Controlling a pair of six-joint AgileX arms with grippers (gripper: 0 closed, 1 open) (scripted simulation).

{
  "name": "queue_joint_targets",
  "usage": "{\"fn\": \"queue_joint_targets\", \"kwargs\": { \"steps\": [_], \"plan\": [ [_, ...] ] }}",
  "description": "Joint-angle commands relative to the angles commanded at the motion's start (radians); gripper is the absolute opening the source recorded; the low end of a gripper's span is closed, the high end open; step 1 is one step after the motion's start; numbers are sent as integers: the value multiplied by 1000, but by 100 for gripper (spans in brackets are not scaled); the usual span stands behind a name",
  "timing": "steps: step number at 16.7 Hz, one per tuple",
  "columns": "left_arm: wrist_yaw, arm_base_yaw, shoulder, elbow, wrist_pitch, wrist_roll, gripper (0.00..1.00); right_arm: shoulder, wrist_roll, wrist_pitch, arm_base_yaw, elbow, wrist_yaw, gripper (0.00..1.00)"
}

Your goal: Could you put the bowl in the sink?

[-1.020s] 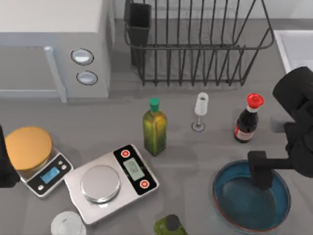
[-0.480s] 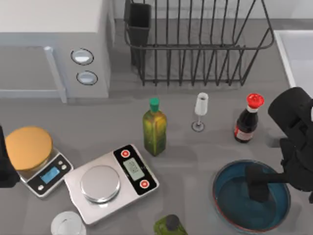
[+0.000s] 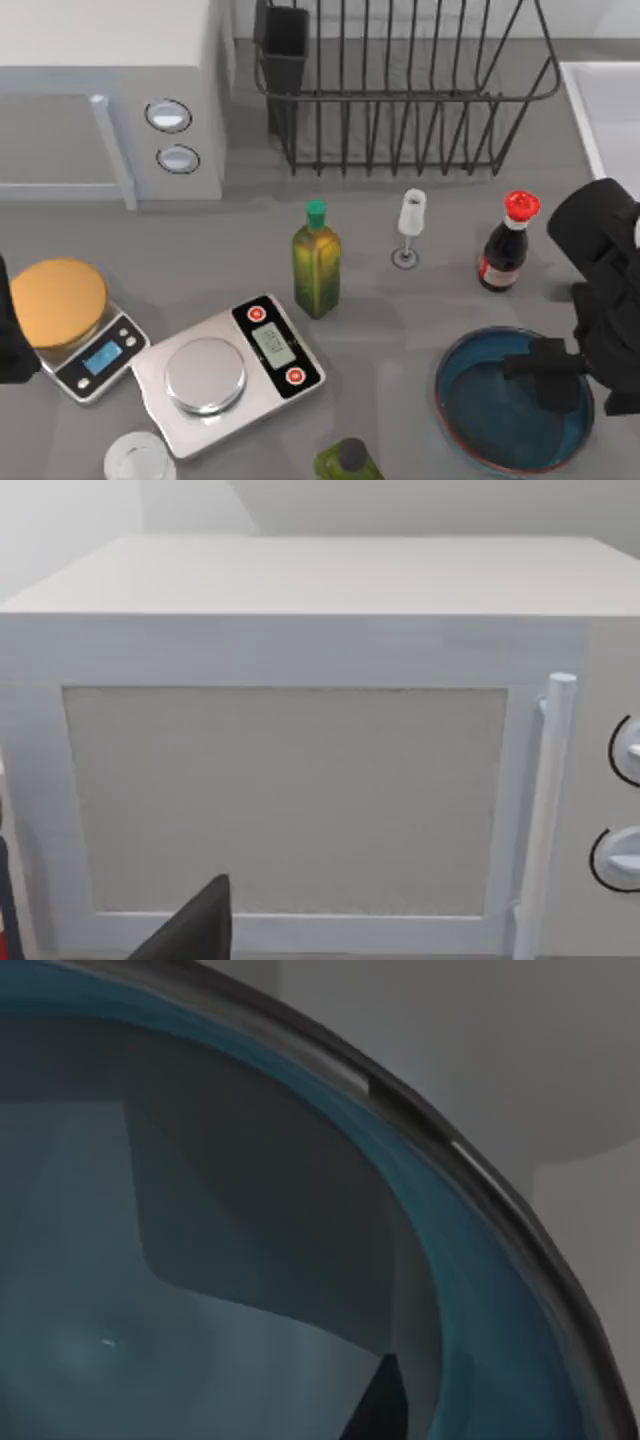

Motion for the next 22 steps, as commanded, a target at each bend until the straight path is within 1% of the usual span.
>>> {"fn": "queue_joint_targets", "kwargs": {
  "steps": [4,5,15,18,22],
  "plan": [
    [0,0,0,0,0,0,100,0,0,0,0,0,0,2],
    [0,0,0,0,0,0,100,0,0,0,0,0,0,0],
    [0,0,0,0,0,0,100,-3,0,-16,1,16,1,0],
    [0,0,0,0,0,0,100,-21,1,-119,3,110,2,0],
    [0,0,0,0,0,0,100,-70,-1,-388,0,287,2,0]
  ]
}}
